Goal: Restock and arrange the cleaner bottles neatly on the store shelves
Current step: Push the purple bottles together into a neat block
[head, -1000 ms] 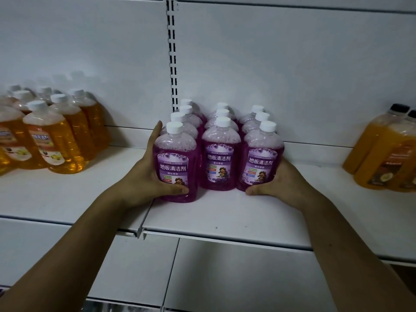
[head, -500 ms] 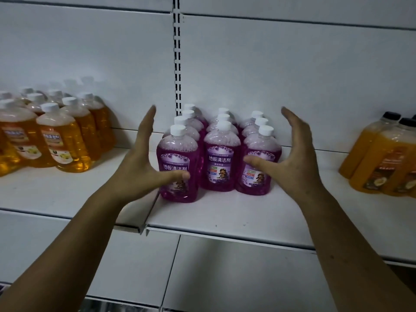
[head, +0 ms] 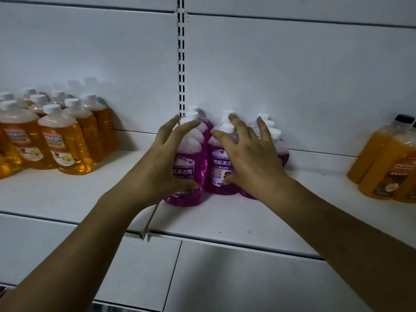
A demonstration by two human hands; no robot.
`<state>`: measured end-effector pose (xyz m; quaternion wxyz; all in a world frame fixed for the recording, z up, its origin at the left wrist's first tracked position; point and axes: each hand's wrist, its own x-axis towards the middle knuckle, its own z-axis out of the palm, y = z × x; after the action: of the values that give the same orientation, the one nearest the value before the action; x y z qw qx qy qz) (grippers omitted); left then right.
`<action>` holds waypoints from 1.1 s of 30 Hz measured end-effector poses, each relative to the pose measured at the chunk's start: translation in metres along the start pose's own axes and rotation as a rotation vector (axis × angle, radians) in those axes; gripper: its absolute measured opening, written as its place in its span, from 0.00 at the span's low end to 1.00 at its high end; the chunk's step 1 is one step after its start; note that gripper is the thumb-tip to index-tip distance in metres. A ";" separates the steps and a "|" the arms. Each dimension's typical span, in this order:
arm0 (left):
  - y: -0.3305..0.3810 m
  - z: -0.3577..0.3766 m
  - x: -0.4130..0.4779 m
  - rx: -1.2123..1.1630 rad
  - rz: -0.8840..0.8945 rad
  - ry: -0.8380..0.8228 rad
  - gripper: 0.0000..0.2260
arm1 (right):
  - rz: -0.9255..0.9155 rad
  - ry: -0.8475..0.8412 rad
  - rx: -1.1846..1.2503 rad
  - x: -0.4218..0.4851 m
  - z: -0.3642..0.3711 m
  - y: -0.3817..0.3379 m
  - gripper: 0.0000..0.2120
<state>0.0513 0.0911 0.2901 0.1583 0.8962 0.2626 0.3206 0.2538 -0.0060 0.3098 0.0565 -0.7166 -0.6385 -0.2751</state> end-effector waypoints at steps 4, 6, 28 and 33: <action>-0.006 0.004 -0.001 -0.026 0.012 0.012 0.56 | 0.007 0.014 0.013 0.000 0.003 -0.001 0.58; -0.009 0.005 -0.004 -0.063 0.013 0.029 0.58 | -0.007 0.002 0.020 -0.001 0.004 -0.001 0.61; -0.028 0.035 -0.028 -0.485 -0.237 0.059 0.59 | 0.530 0.052 1.211 -0.077 0.086 0.052 0.42; -0.026 0.036 -0.030 -0.484 -0.222 0.046 0.59 | 0.548 0.043 1.195 -0.080 0.087 0.052 0.44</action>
<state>0.0452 0.0912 0.2369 0.3962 0.7905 0.2786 0.3749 0.3285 -0.0480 0.2136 0.5254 -0.6930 -0.4742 0.1369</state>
